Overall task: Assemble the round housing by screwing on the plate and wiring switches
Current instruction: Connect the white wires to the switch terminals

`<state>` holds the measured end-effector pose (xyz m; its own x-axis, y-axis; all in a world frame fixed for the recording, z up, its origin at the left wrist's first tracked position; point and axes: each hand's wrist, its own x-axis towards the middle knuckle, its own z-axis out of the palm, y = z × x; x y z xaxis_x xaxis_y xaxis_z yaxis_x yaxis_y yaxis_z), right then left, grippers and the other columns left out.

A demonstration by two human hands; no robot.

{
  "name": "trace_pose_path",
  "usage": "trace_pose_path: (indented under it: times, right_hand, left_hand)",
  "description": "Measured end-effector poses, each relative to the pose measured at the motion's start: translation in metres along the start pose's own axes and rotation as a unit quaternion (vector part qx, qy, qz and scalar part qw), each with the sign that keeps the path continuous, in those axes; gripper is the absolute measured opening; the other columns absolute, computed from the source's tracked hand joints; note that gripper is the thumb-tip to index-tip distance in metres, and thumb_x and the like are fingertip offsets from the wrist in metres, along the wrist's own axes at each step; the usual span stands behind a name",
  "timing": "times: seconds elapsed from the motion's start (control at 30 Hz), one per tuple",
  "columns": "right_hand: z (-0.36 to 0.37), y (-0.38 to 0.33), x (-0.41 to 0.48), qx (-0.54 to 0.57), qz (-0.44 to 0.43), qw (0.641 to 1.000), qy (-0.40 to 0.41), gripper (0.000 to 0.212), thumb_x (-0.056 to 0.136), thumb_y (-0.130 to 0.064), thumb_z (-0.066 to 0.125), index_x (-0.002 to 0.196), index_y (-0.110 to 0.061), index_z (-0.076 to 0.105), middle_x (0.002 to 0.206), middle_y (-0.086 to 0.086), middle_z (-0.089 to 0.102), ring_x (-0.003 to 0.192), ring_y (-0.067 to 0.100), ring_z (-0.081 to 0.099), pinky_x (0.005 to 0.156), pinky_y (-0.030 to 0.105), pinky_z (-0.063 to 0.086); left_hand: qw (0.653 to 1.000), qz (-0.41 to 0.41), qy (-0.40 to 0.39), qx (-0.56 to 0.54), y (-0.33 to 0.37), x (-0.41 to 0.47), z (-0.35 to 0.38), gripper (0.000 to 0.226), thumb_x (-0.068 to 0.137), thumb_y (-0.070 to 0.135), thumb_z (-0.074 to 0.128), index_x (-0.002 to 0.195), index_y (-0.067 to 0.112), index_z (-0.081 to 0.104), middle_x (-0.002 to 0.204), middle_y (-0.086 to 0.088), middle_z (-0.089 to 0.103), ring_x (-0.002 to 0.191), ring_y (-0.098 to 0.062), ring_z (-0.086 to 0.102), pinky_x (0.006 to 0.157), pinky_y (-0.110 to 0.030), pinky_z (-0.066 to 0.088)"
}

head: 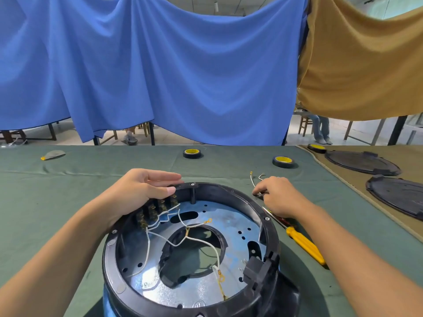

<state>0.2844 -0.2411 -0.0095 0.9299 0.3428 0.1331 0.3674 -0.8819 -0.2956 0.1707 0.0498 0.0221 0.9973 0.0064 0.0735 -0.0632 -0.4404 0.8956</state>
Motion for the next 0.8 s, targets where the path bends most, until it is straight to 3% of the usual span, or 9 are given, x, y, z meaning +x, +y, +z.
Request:
trace_pose_path:
  times: [0.1,0.17,0.23,0.3,0.43,0.53,0.67,0.73,0.8]
  right_hand:
    - [0.003,0.000,0.000,0.030,0.022,0.999,0.016,0.039,0.085,-0.001,0.044,0.102,-0.017,0.076,0.116,0.006,0.069,0.111,0.026,0.057,0.098,0.037,0.047]
    - [0.004,-0.003,0.000,0.048,0.037,0.998,0.023,0.027,0.087,-0.015,0.049,0.083,-0.010,0.076,0.097,0.012,0.073,0.092,0.026,0.062,0.086,0.036,0.051]
    - [0.005,-0.006,-0.001,0.050,0.058,0.997,0.032,0.038,0.085,-0.028,0.053,0.059,-0.003,0.062,0.068,0.021,0.064,0.063,0.024,0.052,0.063,0.035,0.046]
    - [0.005,-0.009,-0.002,0.031,0.070,0.996,0.043,0.045,0.086,-0.033,0.056,0.058,0.002,0.062,0.054,0.016,0.053,0.062,0.023,0.047,0.058,0.038,0.045]
    - [0.006,-0.013,-0.002,0.009,0.082,0.994,0.070,0.015,0.085,-0.008,0.058,0.079,-0.008,0.072,0.085,0.016,0.066,0.094,0.031,0.057,0.073,0.042,0.053]
    - [0.007,-0.013,-0.002,-0.007,0.091,0.992,0.085,0.024,0.086,0.002,0.054,0.096,-0.014,0.070,0.105,0.015,0.062,0.101,0.032,0.057,0.080,0.040,0.053]
    - [0.009,-0.012,0.000,-0.044,0.080,0.991,0.099,0.025,0.085,-0.001,0.051,0.097,-0.015,0.067,0.103,0.016,0.063,0.098,0.036,0.058,0.081,0.041,0.052]
    - [0.010,-0.011,-0.001,-0.076,0.084,0.988,0.104,0.021,0.085,-0.002,0.051,0.096,-0.011,0.066,0.101,0.015,0.064,0.096,0.037,0.057,0.080,0.040,0.051]
    - [0.011,-0.009,0.000,-0.094,0.083,0.986,0.108,0.016,0.087,-0.005,0.054,0.094,-0.011,0.067,0.100,0.011,0.064,0.096,0.033,0.059,0.081,0.039,0.051]
  left_hand:
    - [1.000,0.000,0.000,-0.003,-0.002,0.001,0.000,0.030,0.089,0.006,0.068,0.107,0.029,0.072,0.106,0.015,0.075,0.105,0.004,0.067,0.103,-0.024,0.039]
    - [1.000,0.004,0.002,-0.012,-0.003,0.002,0.000,0.030,0.089,0.003,0.068,0.103,0.029,0.072,0.104,0.015,0.076,0.103,0.004,0.067,0.103,-0.023,0.040]
    - [1.000,0.008,0.002,-0.017,-0.004,0.003,0.000,0.030,0.089,0.002,0.068,0.102,0.029,0.072,0.103,0.015,0.076,0.102,0.004,0.067,0.101,-0.021,0.041]
    - [1.000,0.011,-0.002,-0.018,-0.005,0.004,0.000,0.029,0.089,0.003,0.068,0.102,0.029,0.072,0.103,0.016,0.076,0.103,0.005,0.067,0.098,-0.019,0.041]
    - [1.000,0.013,0.001,-0.011,-0.006,0.005,0.000,0.029,0.090,0.004,0.068,0.103,0.029,0.072,0.102,0.018,0.075,0.103,0.008,0.066,0.098,-0.018,0.040]
    - [1.000,0.012,0.000,0.009,-0.005,0.005,0.000,0.027,0.091,0.007,0.069,0.103,0.031,0.072,0.102,0.021,0.075,0.102,0.011,0.065,0.101,-0.020,0.039]
    - [0.999,0.005,0.020,0.043,-0.001,0.004,0.002,0.025,0.091,0.013,0.069,0.102,0.035,0.072,0.100,0.017,0.076,0.104,0.005,0.066,0.100,-0.023,0.042]
    - [0.997,0.009,0.037,0.065,0.001,0.003,0.004,0.022,0.092,0.016,0.069,0.102,0.036,0.072,0.101,0.013,0.075,0.095,0.004,0.068,0.086,-0.015,0.046]
    - [0.994,0.018,0.053,0.091,0.002,0.002,0.007,0.020,0.093,0.018,0.068,0.104,0.034,0.070,0.098,0.011,0.073,0.061,0.010,0.063,0.057,-0.006,0.042]
